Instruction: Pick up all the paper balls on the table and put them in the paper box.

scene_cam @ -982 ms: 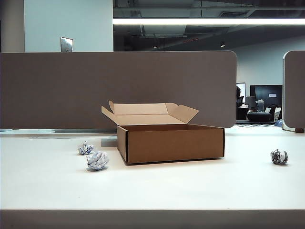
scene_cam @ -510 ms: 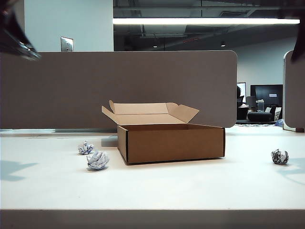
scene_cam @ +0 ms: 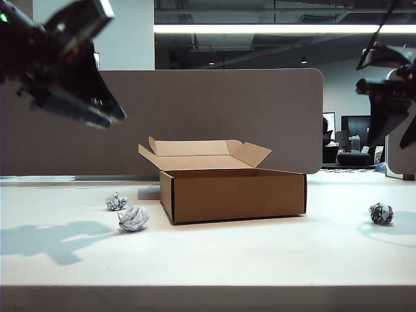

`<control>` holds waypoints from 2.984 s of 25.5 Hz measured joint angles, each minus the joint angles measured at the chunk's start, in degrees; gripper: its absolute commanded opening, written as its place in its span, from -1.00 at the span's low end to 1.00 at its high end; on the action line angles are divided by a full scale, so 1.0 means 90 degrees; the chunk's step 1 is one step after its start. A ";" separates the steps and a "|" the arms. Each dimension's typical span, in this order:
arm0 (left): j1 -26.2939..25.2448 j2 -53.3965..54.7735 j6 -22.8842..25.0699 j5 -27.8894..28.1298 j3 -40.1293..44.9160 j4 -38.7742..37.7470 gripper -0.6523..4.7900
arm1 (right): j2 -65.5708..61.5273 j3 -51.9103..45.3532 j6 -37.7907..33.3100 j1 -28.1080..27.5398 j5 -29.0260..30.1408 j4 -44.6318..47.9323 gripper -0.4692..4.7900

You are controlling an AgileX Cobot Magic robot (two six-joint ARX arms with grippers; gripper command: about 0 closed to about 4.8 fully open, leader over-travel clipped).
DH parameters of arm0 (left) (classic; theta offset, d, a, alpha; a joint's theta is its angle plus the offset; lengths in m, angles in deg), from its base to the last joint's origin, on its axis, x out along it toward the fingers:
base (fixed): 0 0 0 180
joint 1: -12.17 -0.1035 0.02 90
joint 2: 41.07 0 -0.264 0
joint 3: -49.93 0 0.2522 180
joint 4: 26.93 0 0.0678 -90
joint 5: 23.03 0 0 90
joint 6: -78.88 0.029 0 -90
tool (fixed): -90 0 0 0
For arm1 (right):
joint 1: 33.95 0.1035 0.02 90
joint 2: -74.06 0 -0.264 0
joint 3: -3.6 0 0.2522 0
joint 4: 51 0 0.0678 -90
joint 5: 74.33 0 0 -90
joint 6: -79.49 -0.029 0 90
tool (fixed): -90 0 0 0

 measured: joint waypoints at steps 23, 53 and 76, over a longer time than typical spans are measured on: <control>0.0656 0.1914 0.0743 0.0580 -0.0243 0.0347 0.29 | -0.0729 0.0002 -0.0189 0.0027 -0.0311 0.0245 0.63; 0.0784 0.2849 0.0622 0.1469 -0.0867 -0.0316 0.28 | -0.1933 0.0481 -0.0593 0.0549 -0.0964 0.0000 0.53; 0.0784 0.2851 0.0367 0.1756 -0.0867 0.0187 0.26 | -0.1936 0.0481 -0.0874 0.0549 -0.1030 -0.0549 0.29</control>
